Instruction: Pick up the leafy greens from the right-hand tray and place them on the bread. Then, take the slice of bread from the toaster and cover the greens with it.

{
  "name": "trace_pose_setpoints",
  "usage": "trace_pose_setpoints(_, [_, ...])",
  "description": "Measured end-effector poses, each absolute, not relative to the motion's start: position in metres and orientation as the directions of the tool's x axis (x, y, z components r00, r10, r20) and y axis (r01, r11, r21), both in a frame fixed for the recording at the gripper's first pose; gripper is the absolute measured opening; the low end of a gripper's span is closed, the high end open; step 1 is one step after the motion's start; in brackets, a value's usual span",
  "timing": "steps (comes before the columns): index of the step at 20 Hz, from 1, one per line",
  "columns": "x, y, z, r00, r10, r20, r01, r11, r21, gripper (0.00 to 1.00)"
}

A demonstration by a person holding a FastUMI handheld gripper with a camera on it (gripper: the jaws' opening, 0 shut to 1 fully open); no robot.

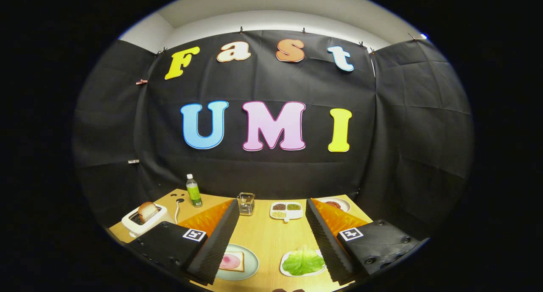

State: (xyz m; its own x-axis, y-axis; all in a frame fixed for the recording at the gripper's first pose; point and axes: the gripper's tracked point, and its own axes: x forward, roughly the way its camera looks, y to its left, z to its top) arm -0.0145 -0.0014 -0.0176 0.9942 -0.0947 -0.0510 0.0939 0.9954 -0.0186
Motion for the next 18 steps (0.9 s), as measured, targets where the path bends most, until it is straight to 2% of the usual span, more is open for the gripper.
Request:
trace_pose_setpoints(4, [-0.016, -0.003, -0.027, 0.987, -0.131, -0.095, 0.132, 0.991, 0.007, 0.98])
trace_pose_setpoints(12, [-0.003, -0.015, -0.042, 0.986, -0.084, -0.144, 0.085, 0.996, 0.003, 0.98])
trace_pose_setpoints(18, [0.009, -0.041, -0.081, 0.971, -0.077, -0.228, 0.081, 0.997, 0.012, 0.98])
